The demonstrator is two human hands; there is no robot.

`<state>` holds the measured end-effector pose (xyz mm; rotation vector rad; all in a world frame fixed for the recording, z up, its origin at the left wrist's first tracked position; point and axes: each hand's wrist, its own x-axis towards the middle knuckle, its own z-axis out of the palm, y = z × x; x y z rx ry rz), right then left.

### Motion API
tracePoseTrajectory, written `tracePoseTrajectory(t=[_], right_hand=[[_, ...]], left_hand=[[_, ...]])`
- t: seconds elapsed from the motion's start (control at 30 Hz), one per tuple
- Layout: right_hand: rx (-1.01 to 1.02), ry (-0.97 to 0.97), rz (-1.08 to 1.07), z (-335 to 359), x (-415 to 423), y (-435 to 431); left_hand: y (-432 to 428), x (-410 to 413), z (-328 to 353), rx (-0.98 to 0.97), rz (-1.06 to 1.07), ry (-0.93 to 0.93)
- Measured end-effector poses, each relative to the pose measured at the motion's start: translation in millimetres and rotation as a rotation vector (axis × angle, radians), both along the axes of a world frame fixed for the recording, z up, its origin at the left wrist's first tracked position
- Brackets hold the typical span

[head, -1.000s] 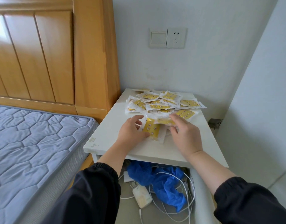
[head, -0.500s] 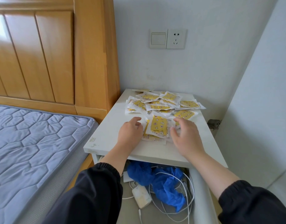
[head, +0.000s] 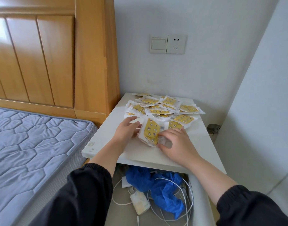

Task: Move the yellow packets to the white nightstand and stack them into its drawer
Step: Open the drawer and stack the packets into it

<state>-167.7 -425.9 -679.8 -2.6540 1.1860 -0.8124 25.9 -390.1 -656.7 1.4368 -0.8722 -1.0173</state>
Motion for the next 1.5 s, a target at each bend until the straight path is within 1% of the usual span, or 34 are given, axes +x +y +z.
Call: tracePoseTrajectory(t=[0.03, 0.07, 0.1, 0.17, 0.2, 0.3, 0.33, 0.37, 0.47, 0.6, 0.67, 0.8, 0.87, 0.93, 1.03, 1.1, 1.17, 1.27, 1.43, 1.5], right_hand=[[-0.001, -0.004, 0.005, 0.4, 0.1, 0.2], [-0.003, -0.004, 0.011, 0.3, 0.1, 0.0], [-0.003, -0.005, 0.018, 0.1, 0.2, -0.5], [0.005, -0.019, 0.034, -0.6, 0.1, -1.5], [0.01, -0.018, 0.045, -1.1, -0.2, -2.2], [0.012, 0.004, 0.074, -1.9, -0.3, -2.8], [0.013, -0.011, 0.075, -1.3, -0.1, -2.3], [0.004, -0.038, 0.07, -1.1, -0.2, -2.0], [-0.002, -0.082, 0.028, -0.2, -0.9, -3.2], [0.008, -0.065, 0.002, -3.1, -0.4, -7.5], [0.001, -0.049, 0.003, -2.7, 1.2, -7.6], [0.025, -0.013, -0.034, 0.6, 2.5, -16.4], [0.041, 0.024, -0.085, 6.6, 3.8, -31.8], [0.062, -0.006, -0.164, 17.1, 6.1, -55.3], [0.087, -0.026, -0.307, 33.9, 11.0, -93.3], [0.105, 0.026, -0.38, 41.1, 15.2, -116.0], [0.125, 0.125, -0.422, 43.4, 19.4, -133.6], [0.205, 0.23, -0.426, 41.2, 29.7, -150.3], [0.378, 0.162, -0.345, 44.1, 48.2, -160.3], [0.362, 0.212, -0.344, 49.6, 53.7, -163.3]], left_hand=[[-1.7, -0.1, 3.3, 0.028, 0.0, 0.139], [-3.7, -0.8, 6.7, 0.07, 0.006, 0.231], [-5.6, -2.5, 9.8, 0.11, 0.003, 0.281], [-10.9, -6.8, 11.4, 0.157, -0.017, 0.31], [-13.1, -9.0, 10.5, 0.168, -0.029, 0.264], [-16.7, -14.9, 7.3, 0.205, -0.057, -0.042], [-17.3, -15.5, 6.5, 0.205, -0.058, -0.086], [-16.9, -15.2, 6.1, 0.204, -0.054, -0.084], [-12.3, -7.7, 4.4, 0.143, -0.02, 0.063], [-3.1, -0.5, -2.6, -0.067, 0.111, 0.246], [-2.3, 0.3, -4.0, -0.085, 0.154, 0.297], [-5.3, 8.8, -7.6, -0.119, 0.178, 0.465], [-7.8, 15.8, -10.3, -0.152, 0.203, 0.58], [-11.8, 19.8, -12.0, -0.16, 0.213, 0.666], [-17.3, 20.7, -14.2, -0.171, 0.199, 0.703], [-19.7, 21.3, -14.9, -0.18, 0.19, 0.718], [-22.3, 22.2, -15.3, -0.183, 0.182, 0.728], [-27.2, 21.6, -15.0, -0.181, 0.184, 0.72], [-33.0, 19.2, -12.6, -0.188, 0.174, 0.694], [-35.2, 18.3, -12.0, -0.183, 0.159, 0.687]])
